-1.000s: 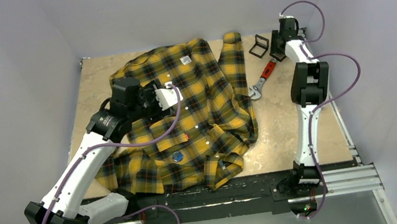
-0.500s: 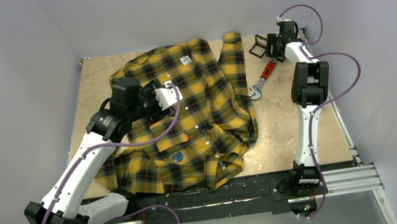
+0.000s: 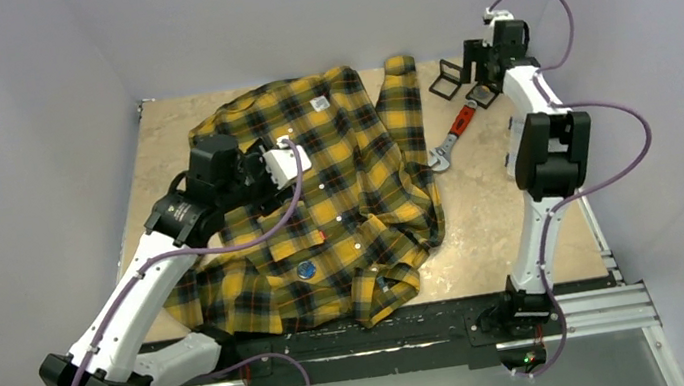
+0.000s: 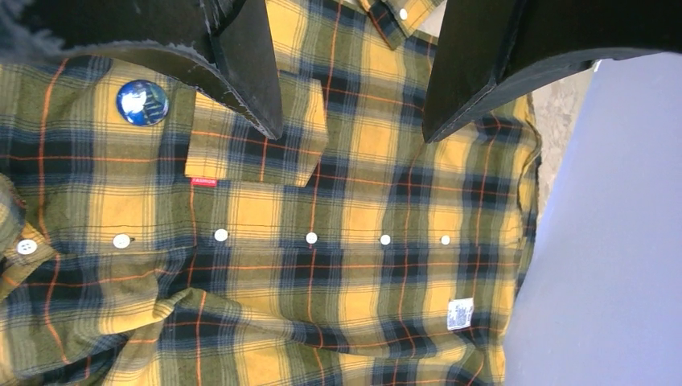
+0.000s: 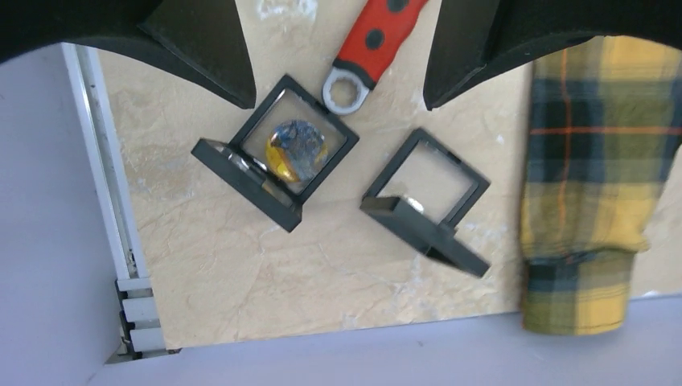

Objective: Remove the brooch from the garment

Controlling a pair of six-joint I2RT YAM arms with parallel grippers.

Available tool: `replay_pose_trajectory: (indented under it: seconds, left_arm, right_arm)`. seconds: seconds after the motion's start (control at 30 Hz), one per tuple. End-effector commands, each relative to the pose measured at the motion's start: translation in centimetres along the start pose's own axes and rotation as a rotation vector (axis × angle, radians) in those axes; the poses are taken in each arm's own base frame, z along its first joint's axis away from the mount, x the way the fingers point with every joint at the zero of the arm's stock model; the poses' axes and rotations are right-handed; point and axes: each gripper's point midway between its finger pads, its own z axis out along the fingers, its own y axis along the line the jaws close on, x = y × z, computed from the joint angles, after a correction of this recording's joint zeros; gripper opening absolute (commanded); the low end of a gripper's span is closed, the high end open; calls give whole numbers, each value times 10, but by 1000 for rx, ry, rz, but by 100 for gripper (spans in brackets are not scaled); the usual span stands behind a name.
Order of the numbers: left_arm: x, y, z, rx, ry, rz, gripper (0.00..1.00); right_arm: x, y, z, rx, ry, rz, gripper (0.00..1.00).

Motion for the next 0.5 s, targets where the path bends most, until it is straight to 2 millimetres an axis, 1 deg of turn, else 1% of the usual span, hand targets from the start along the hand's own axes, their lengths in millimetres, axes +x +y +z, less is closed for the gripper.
replay_pose_trajectory:
  seconds: [0.0,0.1,0.2,0.33,0.4,0.47]
  left_arm:
    - [-1,-19,-6,75,-24,-88,63]
    - [5,-52,-10,227,-22,-163,62]
    - [16,-86,-12,369,-7,-245,60]
    - [30,-111,-10,490,27,-441,60]
    - [35,-122,-8,565,61,-526,58]
    - [40,-130,-5,629,91,-556,56]
  right_arm:
    - [-31,16,-47,-111,-74,-73,80]
    - [-27,44,-84,-264,-66,-143,80]
    - [-12,80,-125,-465,-25,-197,80]
    - [13,122,-182,-742,32,-218,79]
    - [24,139,-208,-834,47,-223,79]
    - [41,153,-227,-902,83,-229,78]
